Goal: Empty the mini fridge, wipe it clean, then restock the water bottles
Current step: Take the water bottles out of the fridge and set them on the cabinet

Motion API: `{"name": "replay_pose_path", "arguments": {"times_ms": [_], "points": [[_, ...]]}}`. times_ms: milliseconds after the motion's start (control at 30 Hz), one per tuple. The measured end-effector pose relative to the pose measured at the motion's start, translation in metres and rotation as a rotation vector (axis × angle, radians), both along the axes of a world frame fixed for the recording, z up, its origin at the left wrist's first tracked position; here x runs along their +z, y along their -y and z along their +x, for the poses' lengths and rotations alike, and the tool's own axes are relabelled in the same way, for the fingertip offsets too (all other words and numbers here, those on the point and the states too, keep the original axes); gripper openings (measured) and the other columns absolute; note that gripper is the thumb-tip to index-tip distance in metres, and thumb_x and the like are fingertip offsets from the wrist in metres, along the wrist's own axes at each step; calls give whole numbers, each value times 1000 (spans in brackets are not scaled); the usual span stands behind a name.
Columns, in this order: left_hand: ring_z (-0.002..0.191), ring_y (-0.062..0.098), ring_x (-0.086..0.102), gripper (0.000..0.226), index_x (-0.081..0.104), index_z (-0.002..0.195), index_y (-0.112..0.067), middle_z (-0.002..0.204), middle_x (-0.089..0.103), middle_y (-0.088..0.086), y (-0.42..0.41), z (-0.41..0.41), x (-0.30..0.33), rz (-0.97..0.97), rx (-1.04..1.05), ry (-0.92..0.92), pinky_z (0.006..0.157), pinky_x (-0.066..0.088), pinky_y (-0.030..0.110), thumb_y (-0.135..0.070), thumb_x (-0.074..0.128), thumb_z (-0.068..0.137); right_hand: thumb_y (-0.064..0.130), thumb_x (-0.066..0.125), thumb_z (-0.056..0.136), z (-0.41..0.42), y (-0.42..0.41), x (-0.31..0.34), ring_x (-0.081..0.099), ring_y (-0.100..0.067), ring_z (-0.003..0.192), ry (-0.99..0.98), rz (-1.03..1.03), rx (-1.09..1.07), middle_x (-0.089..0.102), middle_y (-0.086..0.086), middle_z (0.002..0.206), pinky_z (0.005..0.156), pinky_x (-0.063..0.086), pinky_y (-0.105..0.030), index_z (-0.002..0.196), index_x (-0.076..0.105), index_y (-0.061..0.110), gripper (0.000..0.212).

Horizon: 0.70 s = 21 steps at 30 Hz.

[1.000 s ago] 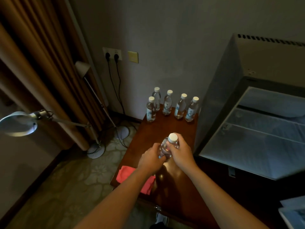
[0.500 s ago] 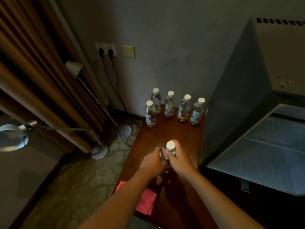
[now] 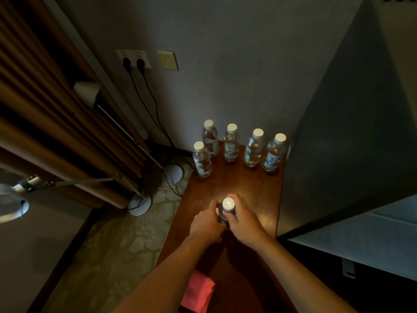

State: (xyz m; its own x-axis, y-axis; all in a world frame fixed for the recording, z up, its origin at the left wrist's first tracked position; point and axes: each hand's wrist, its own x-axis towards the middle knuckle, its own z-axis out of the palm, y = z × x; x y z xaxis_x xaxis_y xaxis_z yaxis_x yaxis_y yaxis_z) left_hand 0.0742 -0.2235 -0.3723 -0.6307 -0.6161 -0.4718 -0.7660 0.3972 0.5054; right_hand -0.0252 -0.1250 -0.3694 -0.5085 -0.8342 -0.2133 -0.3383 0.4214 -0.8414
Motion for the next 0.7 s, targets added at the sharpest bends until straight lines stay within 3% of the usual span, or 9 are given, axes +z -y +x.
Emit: {"name": "replay_pose_path", "arguments": {"times_ms": [167, 500, 700], "points": [[76, 14, 70, 44, 40, 120, -33, 100, 69, -6, 13, -16, 1, 35, 19, 10, 76, 60, 38, -28, 68, 86, 25, 57, 95, -14, 14, -4, 54, 0, 100, -5, -30, -7, 47, 21, 111, 81, 46, -18, 112, 43, 45, 30], [74, 17, 71, 37, 37, 100, -36, 85, 71, -3, 46, -44, -16, 122, 80, 5, 73, 60, 44, -44, 63, 74, 23, 58, 93, -42, 46, -9, 55, -2, 103, -10, -81, -50, 52, 16, 114, 89, 51, -33, 115, 48, 40, 29], [90, 21, 68, 32, 44, 107, -30, 98, 69, -3, 62, -64, -7, 96, 79, -28, 80, 55, 40, -41, 63, 85, 21, 59, 92, -61, 67, -10, 55, -6, 104, -18, -99, -90, 54, 13, 114, 91, 50, -36, 113, 47, 41, 31]]}}
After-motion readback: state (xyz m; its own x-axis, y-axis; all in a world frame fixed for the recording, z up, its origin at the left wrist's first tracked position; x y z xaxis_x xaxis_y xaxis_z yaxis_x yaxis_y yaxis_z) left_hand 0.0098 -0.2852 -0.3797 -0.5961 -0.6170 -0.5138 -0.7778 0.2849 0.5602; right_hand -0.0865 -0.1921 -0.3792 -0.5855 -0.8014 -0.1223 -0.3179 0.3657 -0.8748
